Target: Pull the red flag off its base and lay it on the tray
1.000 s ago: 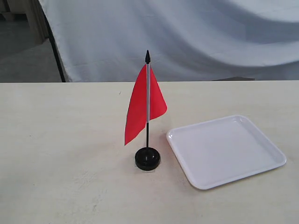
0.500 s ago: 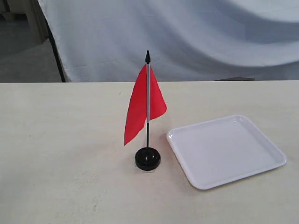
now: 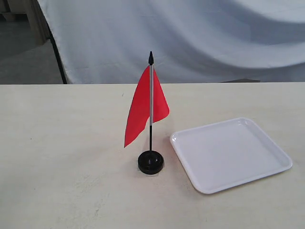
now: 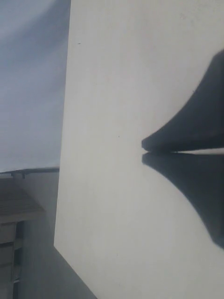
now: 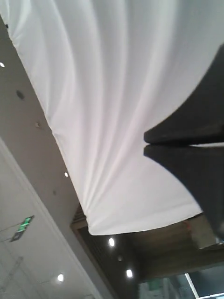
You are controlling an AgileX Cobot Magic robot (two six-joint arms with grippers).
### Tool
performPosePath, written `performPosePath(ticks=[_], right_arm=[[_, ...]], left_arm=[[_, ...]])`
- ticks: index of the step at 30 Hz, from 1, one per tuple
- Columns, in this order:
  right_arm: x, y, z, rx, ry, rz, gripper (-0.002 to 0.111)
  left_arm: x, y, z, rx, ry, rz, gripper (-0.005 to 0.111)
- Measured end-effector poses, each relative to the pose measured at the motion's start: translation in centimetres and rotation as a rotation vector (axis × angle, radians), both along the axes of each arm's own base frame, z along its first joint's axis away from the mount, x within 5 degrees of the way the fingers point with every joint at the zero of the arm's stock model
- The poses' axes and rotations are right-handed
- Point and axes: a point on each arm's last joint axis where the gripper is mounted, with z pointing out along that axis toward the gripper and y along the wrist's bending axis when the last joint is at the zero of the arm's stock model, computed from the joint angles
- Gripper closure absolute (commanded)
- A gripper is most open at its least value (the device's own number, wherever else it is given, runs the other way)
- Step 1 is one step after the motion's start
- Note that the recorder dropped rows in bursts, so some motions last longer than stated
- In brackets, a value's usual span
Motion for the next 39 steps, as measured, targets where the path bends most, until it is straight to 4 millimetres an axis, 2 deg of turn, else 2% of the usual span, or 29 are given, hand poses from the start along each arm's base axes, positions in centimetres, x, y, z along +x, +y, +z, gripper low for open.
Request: performPosePath(ticks=[5,9,13,17,20,21,22,23,25,29,31,34,35,37,39], right_arm=[[4.0,1.8,2.0,-0.220,0.068,0.059,0.109],[8.1,3.3,0.7,-0.365,0.165,0.163,0.109],[12.3,4.7,-3.1,-0.448,0.342,0.297,0.109],[15.0,6.3,-7.1,-0.492,0.467,0.450,0.109],[16.6,8.3,-10.4,-0.535,0.547,0.556,0.109],[17.7,9.8,-12.4,-0.579,0.580,0.615,0.109],[18.3,10.5,-13.0,-0.601,0.578,0.632,0.109],[19.3,11.9,-14.6,-0.653,0.580,0.671,0.109],[20.8,13.3,-16.0,-0.709,0.558,0.693,0.109],[22.8,14.2,-17.6,-0.729,0.550,0.694,0.106],[23.2,14.4,-17.6,-0.731,0.537,0.692,0.088],[23.3,14.4,-17.5,-0.731,0.535,0.691,0.027],[23.3,14.4,-17.5,-0.731,0.535,0.691,0.015],[23.3,14.4,-17.5,-0.733,0.530,0.692,0.005],[23.3,14.5,-17.4,-0.730,0.525,0.693,0.004]], left_arm=[[0.0,0.0,0.0,0.000,0.000,0.000,0.107],[0.0,0.0,0.0,0.000,0.000,0.000,0.107],[0.0,0.0,0.0,0.000,0.000,0.000,0.107],[0.0,0.0,0.0,0.000,0.000,0.000,0.107],[0.0,0.0,0.0,0.000,0.000,0.000,0.107],[0.0,0.0,0.0,0.000,0.000,0.000,0.107],[0.0,0.0,0.0,0.000,0.000,0.000,0.107],[0.0,0.0,0.0,0.000,0.000,0.000,0.107],[0.0,0.0,0.0,0.000,0.000,0.000,0.107],[0.0,0.0,0.0,0.000,0.000,0.000,0.107],[0.0,0.0,0.0,0.000,0.000,0.000,0.107],[0.0,0.0,0.0,0.000,0.000,0.000,0.107],[0.0,0.0,0.0,0.000,0.000,0.000,0.107],[0.0,0.0,0.0,0.000,0.000,0.000,0.107],[0.0,0.0,0.0,0.000,0.000,0.000,0.107]])
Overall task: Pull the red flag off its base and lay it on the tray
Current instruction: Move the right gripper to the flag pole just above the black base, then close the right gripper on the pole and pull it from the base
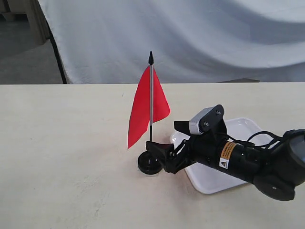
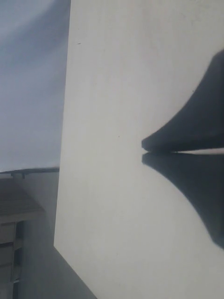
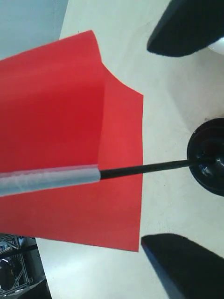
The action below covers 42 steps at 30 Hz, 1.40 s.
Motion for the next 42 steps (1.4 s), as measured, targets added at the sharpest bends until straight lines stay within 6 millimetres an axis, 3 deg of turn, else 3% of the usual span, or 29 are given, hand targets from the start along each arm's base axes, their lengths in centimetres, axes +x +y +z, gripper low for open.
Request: performPosePath(ticks=[12,25,27,30,33,42], right_arm=[[0.0,0.3,0.0,0.017,0.001,-0.017,0.004],[1.8,5.2,-0.9,0.047,-0.032,0.035,0.005],[2.0,5.6,-0.9,0.050,-0.038,0.040,0.014],[2.1,5.7,-0.8,0.052,-0.042,0.042,0.048],[2.1,5.8,-0.8,0.052,-0.043,0.041,0.106],[2.3,5.7,-0.8,0.056,-0.035,0.027,0.108]], left_arm=[[0.0,0.0,0.0,0.000,0.000,0.000,0.107],[0.0,0.0,0.0,0.000,0.000,0.000,0.107],[0.0,0.0,0.0,0.000,0.000,0.000,0.107],[0.0,0.0,0.0,0.000,0.000,0.000,0.107],[0.0,0.0,0.0,0.000,0.000,0.000,0.107],[0.0,0.0,0.0,0.000,0.000,0.000,0.107]])
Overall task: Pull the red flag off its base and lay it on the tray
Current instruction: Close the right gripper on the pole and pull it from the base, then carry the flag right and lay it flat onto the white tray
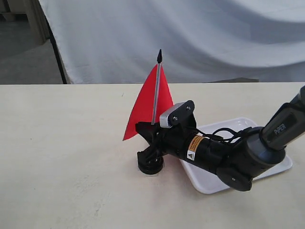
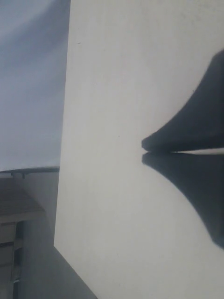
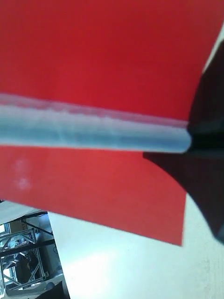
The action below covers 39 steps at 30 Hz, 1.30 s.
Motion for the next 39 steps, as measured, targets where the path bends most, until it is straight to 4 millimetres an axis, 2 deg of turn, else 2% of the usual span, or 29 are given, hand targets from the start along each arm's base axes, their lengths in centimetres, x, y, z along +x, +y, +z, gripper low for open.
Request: performPosePath(ticks=[4,6,10,13,15,17,18,19,20,21,22,25,27,29,33,39], right_arm=[[0.1,-0.1,0.4,-0.006,-0.007,-0.002,0.108],[0.0,0.0,1.5,0.012,-0.015,0.003,0.108],[-0.2,0.0,4.6,0.019,-0.019,0.006,0.108],[-0.3,-0.6,7.4,-0.049,-0.017,-0.043,0.108],[-0.7,-1.7,9.7,-0.173,0.014,-0.117,0.108],[-1.0,-3.7,11.7,-0.297,0.045,-0.213,0.109],[-1.2,-5.7,12.9,-0.393,0.074,-0.295,0.109],[-1.3,-6.6,13.4,-0.436,0.086,-0.331,0.109],[-1.8,-8.8,14.2,-0.561,0.111,-0.409,0.109],[-2.0,-9.7,14.6,-0.622,0.113,-0.433,0.109],[-2.6,-11.7,14.7,-0.805,0.140,-0.476,0.109],[-3.9,-15.5,13.6,-1.235,0.258,-0.496,0.109],[-4.4,-16.7,13.2,-1.392,0.264,-0.484,0.109],[-4.4,-16.8,12.6,-1.470,0.213,-0.444,0.109],[-3.4,-15.5,11.3,-1.604,0.086,-0.328,0.109],[-1.6,-14.8,8.2,-1.778,-0.036,-0.176,0.109]], left_arm=[[0.0,0.0,0.0,0.000,0.000,0.000,0.107],[0.0,0.0,0.0,0.000,0.000,0.000,0.107],[0.0,0.0,0.0,0.000,0.000,0.000,0.107],[0.0,0.0,0.0,0.000,0.000,0.000,0.107],[0.0,0.0,0.0,0.000,0.000,0.000,0.107],[0.0,0.0,0.0,0.000,0.000,0.000,0.107],[0.0,0.0,0.0,0.000,0.000,0.000,0.107],[0.0,0.0,0.0,0.000,0.000,0.000,0.107],[0.0,0.0,0.0,0.000,0.000,0.000,0.107],[0.0,0.0,0.0,0.000,0.000,0.000,0.107],[0.0,0.0,0.0,0.000,0.000,0.000,0.107],[0.0,0.0,0.0,0.000,0.000,0.000,0.107],[0.0,0.0,0.0,0.000,0.000,0.000,0.107],[0.0,0.0,0.0,0.000,0.000,0.000,0.107],[0.0,0.0,0.0,0.000,0.000,0.000,0.107],[0.0,0.0,0.0,0.000,0.000,0.000,0.107]])
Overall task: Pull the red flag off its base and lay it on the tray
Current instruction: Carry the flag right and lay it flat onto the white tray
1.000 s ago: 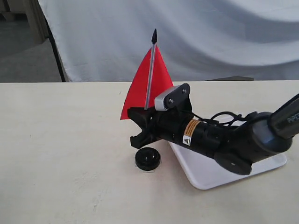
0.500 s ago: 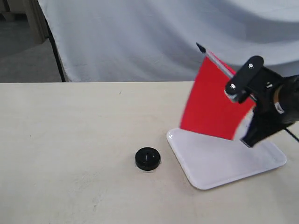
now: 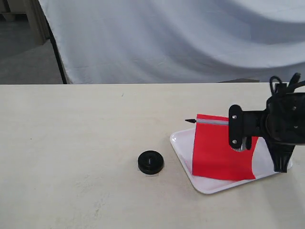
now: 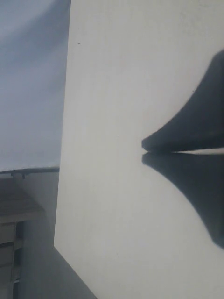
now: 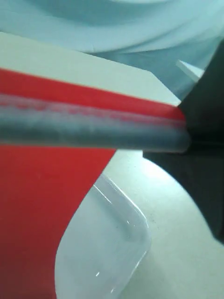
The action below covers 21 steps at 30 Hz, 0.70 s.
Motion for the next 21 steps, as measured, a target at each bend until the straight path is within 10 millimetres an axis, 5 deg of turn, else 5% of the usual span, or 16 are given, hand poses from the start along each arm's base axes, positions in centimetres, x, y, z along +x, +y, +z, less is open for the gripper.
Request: performPosePath(ticks=[16,21], right_arm=[[2.8,1.9,-7.1,-0.089,0.160,0.224,0.108],[2.8,1.9,-8.2,-0.093,0.187,0.221,0.079]], left_arm=[[0.0,0.0,0.0,0.000,0.000,0.000,0.107],[0.0,0.0,0.0,0.000,0.000,0.000,0.107]])
